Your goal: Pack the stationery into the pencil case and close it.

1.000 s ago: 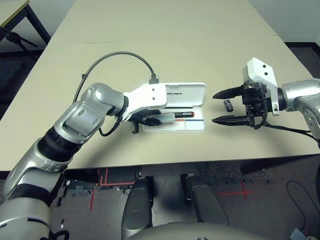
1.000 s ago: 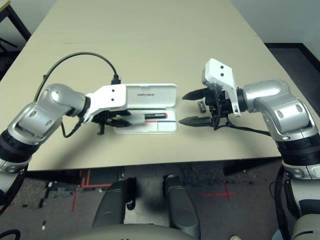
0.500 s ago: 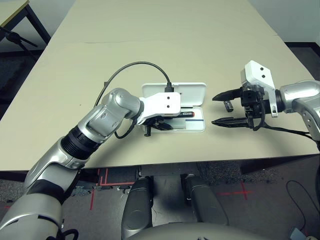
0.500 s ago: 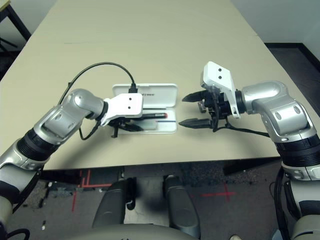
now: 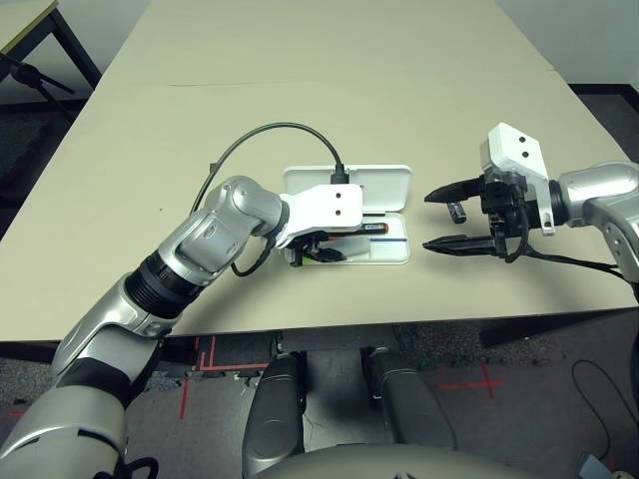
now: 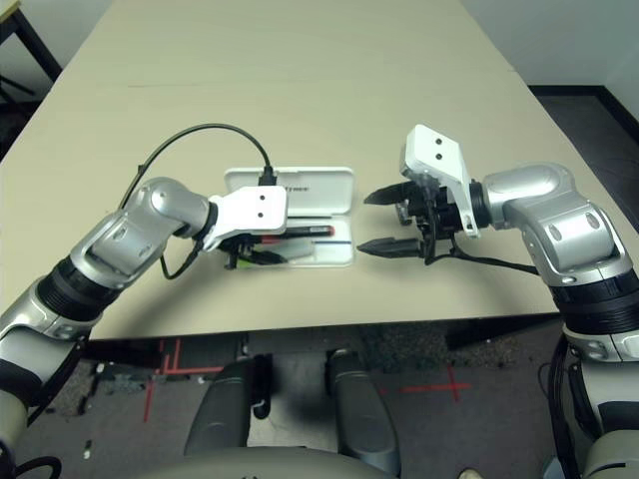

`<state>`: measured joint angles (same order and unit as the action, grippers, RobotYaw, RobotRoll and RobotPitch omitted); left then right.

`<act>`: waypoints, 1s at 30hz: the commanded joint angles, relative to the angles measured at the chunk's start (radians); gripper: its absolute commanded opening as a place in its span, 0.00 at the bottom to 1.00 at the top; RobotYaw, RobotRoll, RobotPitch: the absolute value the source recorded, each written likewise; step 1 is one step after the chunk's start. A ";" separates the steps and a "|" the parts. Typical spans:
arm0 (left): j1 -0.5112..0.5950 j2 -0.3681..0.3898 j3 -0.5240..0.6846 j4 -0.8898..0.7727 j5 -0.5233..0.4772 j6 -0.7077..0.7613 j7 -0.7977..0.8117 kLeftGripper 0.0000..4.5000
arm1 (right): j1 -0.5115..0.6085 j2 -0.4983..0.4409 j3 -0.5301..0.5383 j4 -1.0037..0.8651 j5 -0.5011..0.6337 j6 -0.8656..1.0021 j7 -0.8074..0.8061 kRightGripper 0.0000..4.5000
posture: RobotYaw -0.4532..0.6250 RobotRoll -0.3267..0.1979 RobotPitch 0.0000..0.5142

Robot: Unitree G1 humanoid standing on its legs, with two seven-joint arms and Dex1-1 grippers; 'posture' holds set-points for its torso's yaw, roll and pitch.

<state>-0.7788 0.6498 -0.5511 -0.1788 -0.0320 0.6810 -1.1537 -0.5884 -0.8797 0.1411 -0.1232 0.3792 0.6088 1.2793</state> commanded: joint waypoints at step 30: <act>0.161 0.368 0.482 -0.200 -0.323 -0.085 -0.143 1.00 | -0.040 -0.104 -0.100 -0.191 0.083 0.585 -0.242 1.00 | 0.38 0.62 0.37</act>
<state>-0.6224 1.0213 -0.0915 -0.3518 -0.3267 0.5821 -1.3048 -0.6215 -0.9604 0.0626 -0.2740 0.4429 1.1137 1.0715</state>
